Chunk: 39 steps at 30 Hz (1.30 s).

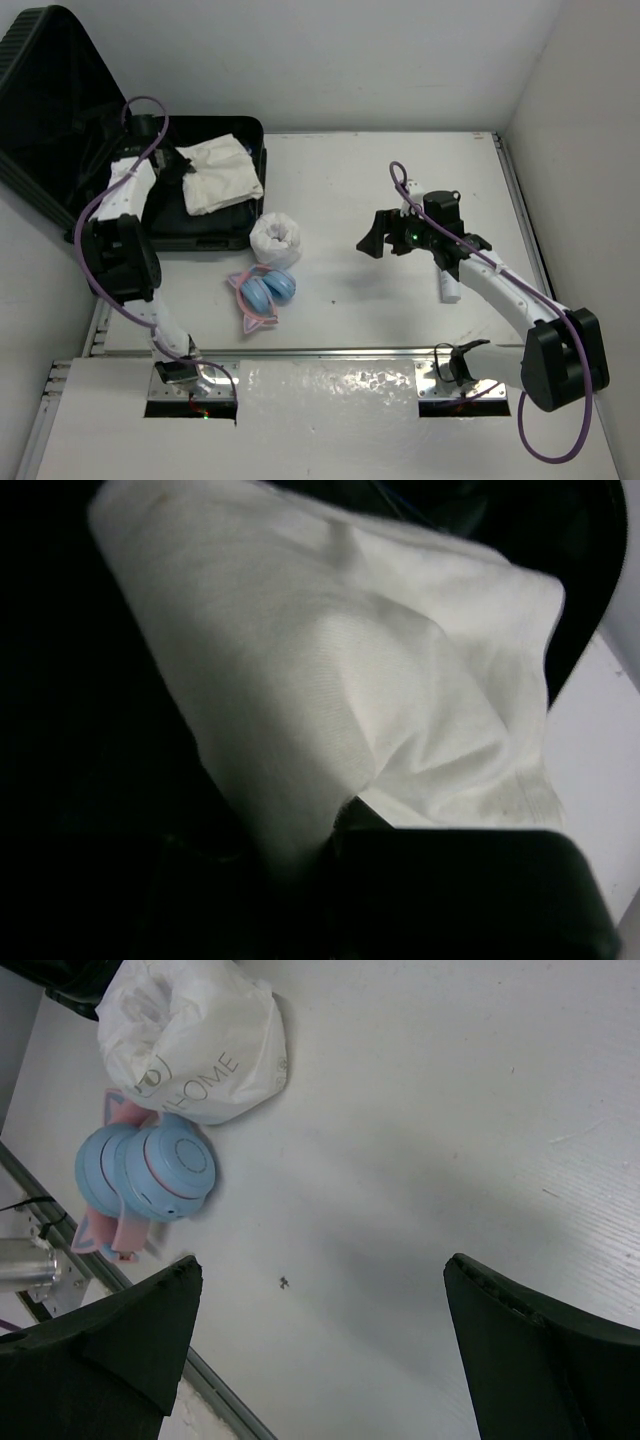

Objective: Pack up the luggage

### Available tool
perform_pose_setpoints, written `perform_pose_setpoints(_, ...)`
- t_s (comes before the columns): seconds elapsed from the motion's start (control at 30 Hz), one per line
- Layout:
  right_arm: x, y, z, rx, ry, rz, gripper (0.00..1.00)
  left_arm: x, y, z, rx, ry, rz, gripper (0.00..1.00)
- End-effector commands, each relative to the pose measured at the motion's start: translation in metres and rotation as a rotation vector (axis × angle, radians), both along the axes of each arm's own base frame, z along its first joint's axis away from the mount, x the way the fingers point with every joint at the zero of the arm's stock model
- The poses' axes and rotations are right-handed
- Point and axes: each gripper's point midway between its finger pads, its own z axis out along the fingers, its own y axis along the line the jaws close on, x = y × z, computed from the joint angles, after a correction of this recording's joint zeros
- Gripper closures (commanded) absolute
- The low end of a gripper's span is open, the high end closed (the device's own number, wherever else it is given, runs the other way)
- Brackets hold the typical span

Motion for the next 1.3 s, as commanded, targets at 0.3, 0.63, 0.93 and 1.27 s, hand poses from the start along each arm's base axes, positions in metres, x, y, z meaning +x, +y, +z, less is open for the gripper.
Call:
perform_pose_setpoints(0.3, 0.003, 0.001, 0.016, -0.012, -0.058, 0.042, 0.01, 0.022, 0.084, 0.059, 0.296, 0.112, 0.077, 0.00)
perform_pose_setpoints(0.63, 0.002, 0.003, 0.009, 0.007, -0.050, 0.039, 0.01, -0.038, 0.002, 0.147, 0.497, -0.058, 0.010, 0.00)
perform_pose_setpoints(0.93, -0.003, 0.003, 0.005, 0.005, -0.047, 0.060, 0.01, -0.034, -0.056, 0.070, 0.370, 0.020, -0.324, 0.08)
perform_pose_setpoints(1.27, -0.005, 0.007, -0.011, 0.006, -0.003, 0.089, 0.01, -0.036, -0.119, 0.027, 0.371, 0.087, -0.513, 0.07)
